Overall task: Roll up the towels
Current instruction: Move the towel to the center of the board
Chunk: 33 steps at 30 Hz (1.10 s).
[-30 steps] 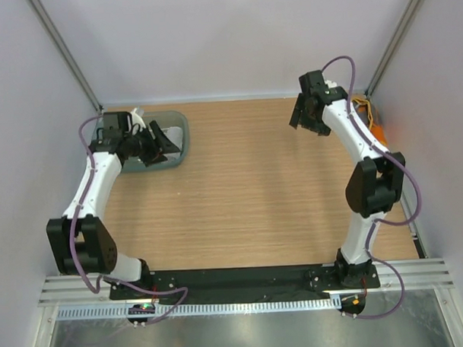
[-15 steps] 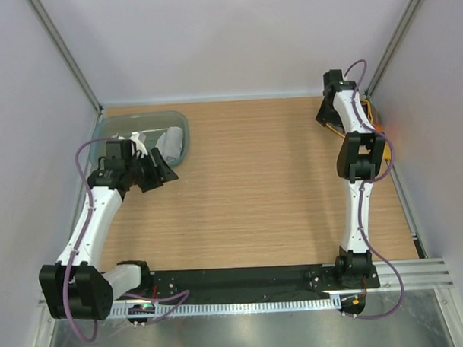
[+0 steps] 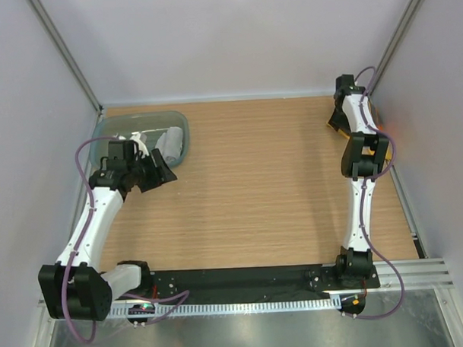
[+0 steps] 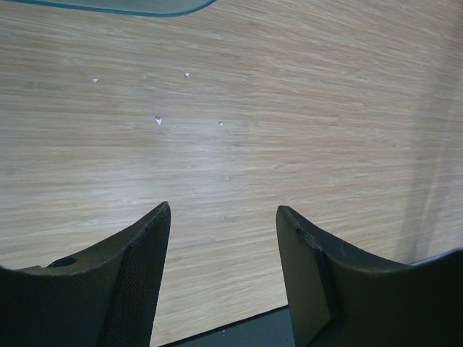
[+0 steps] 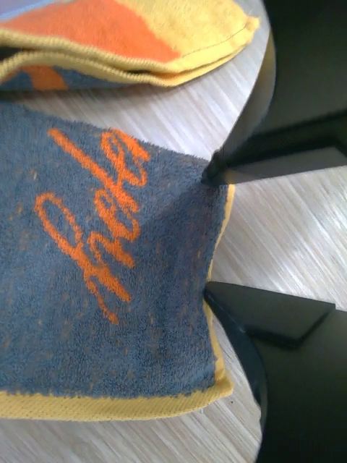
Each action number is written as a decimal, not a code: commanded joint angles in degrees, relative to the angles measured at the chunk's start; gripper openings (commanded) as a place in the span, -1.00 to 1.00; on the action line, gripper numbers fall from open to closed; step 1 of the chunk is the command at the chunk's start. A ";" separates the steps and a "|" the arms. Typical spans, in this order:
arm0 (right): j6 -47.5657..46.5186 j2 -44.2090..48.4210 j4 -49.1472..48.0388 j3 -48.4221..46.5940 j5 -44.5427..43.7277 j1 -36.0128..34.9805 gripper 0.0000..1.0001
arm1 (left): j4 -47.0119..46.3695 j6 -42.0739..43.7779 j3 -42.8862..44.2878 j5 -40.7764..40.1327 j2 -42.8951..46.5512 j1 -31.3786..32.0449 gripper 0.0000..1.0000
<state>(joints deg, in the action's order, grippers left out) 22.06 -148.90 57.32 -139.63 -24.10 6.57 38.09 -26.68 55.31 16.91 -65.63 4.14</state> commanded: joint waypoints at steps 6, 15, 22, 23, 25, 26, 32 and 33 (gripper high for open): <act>0.52 2.37 -4.66 6.29 15.47 0.29 -0.86 | -0.12 0.84 0.24 -2.32 -0.20 0.25 0.22; 2.01 27.58 -13.27 37.99 23.19 -6.56 -0.98 | -0.12 1.01 0.50 -4.95 0.59 0.25 0.21; 18.17 54.48 -23.65 71.13 33.77 -27.23 -0.98 | -0.12 1.01 0.50 -5.57 1.20 0.60 0.21; 20.36 57.90 -24.27 72.56 34.11 -31.14 -0.98 | -0.29 1.01 0.50 -5.57 1.29 0.60 0.21; 25.37 60.30 -28.04 75.28 35.17 -39.04 -0.48 | -0.12 1.01 0.33 -6.01 1.46 0.61 0.21; 26.18 61.26 -28.49 75.04 33.95 -44.48 0.00 | 0.06 1.10 0.33 -6.01 1.73 0.60 0.21; 21.01 65.05 -15.09 65.29 18.97 -48.76 0.65 | 3.39 -0.56 -0.46 -6.18 4.27 3.23 0.20; 19.87 65.57 -13.39 63.89 17.09 -48.76 0.66 | 4.01 -0.92 -0.55 -6.10 4.97 3.94 0.20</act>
<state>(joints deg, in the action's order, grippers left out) 43.66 -87.48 37.71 -69.49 3.99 -44.07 39.66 -26.79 54.98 11.11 -63.81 6.15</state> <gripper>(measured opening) 0.824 0.603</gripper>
